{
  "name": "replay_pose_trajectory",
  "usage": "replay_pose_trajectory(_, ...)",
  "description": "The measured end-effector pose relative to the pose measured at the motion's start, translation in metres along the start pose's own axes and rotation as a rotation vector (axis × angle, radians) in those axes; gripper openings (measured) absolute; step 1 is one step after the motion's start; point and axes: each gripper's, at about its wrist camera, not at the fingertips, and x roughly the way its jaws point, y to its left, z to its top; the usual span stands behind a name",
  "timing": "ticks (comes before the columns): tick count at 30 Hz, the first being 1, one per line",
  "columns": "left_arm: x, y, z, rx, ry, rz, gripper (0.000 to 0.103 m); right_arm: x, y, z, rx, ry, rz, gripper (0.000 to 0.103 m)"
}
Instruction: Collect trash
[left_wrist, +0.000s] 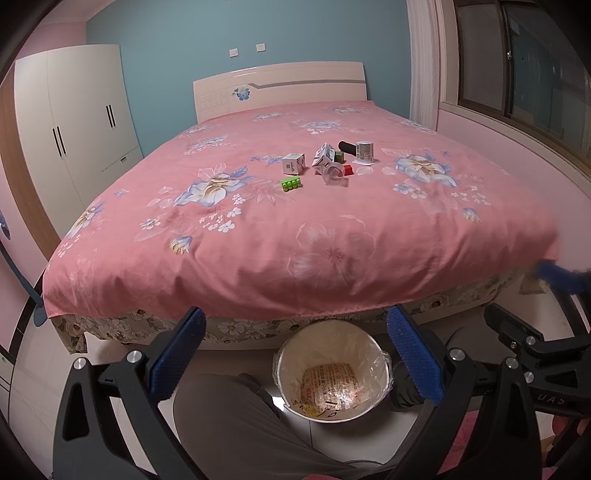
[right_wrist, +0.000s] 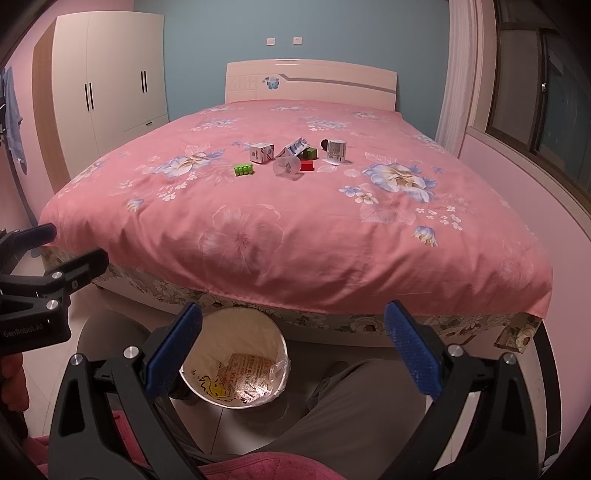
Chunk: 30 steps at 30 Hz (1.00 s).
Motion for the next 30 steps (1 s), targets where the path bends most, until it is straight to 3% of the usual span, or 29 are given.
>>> replay_pose_trajectory(30,0.0011,0.0011,-0.0015,0.003,0.002,0.000,0.100,0.0002,0.0003,-0.0002,-0.001,0.001,0.001,0.097)
